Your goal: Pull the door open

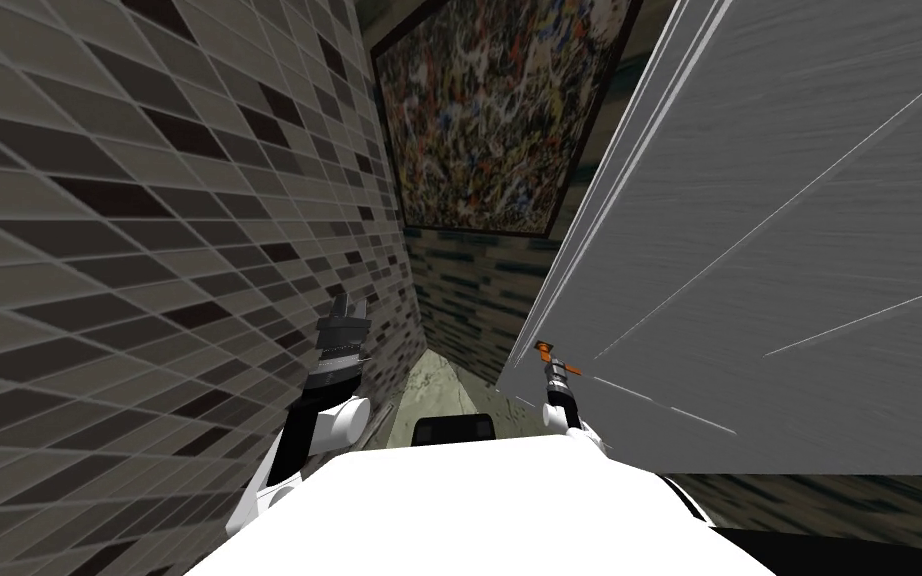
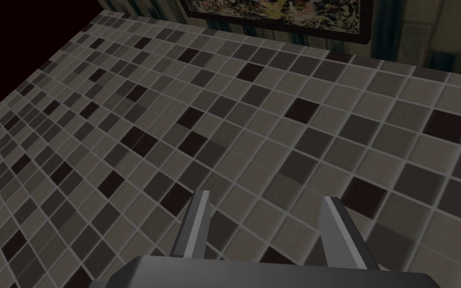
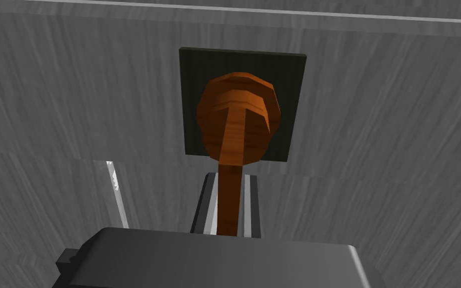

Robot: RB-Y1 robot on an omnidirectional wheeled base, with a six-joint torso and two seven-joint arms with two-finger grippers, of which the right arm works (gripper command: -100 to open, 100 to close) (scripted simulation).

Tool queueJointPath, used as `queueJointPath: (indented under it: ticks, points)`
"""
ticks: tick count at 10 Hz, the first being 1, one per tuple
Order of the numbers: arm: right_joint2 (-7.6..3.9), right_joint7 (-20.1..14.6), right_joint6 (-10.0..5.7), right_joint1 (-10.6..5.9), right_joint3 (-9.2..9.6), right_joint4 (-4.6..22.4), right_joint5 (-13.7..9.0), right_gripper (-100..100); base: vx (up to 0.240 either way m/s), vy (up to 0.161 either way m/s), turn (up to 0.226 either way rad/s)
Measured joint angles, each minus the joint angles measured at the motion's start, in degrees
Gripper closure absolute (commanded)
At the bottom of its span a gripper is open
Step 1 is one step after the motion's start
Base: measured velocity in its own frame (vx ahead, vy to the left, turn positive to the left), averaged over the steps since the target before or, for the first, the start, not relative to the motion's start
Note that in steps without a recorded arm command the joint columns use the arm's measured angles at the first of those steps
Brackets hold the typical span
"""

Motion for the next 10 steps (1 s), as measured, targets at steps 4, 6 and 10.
queueJointPath:
  ticks: [4,6,10]
  points:
    - [-0.18,-1.22,-1.01,-1.01,1.73,1.63,1.20,100,-0.173,-0.024,0.048]
    - [-0.03,-2.01,-0.92,-1.21,3.12,1.45,2.18,100,-0.218,-0.022,0.053]
    - [0.46,-3.21,-0.03,-0.08,5.77,-1.58,4.13,100,-0.207,-0.023,0.041]
